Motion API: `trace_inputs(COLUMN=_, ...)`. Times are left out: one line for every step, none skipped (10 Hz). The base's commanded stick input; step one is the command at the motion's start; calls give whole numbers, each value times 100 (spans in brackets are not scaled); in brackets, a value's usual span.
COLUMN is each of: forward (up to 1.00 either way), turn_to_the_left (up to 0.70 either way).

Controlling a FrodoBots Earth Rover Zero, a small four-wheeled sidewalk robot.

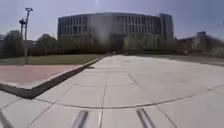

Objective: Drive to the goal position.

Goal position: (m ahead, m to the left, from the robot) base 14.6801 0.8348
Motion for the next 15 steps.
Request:
trace_inputs(forward=70, turn_to_the_left=0)
trace_inputs(forward=70, turn_to_the_left=0)
trace_inputs(forward=70, turn_to_the_left=0)
trace_inputs(forward=70, turn_to_the_left=0)
trace_inputs(forward=70, turn_to_the_left=0)
trace_inputs(forward=70, turn_to_the_left=-14)
trace_inputs(forward=70, turn_to_the_left=-29)
trace_inputs(forward=70, turn_to_the_left=-33)
trace_inputs(forward=70, turn_to_the_left=-33)
trace_inputs(forward=70, turn_to_the_left=-3)
trace_inputs(forward=70, turn_to_the_left=0)
trace_inputs(forward=70, turn_to_the_left=0)
trace_inputs(forward=70, turn_to_the_left=0)
trace_inputs(forward=70, turn_to_the_left=0)
trace_inputs(forward=70, turn_to_the_left=0)
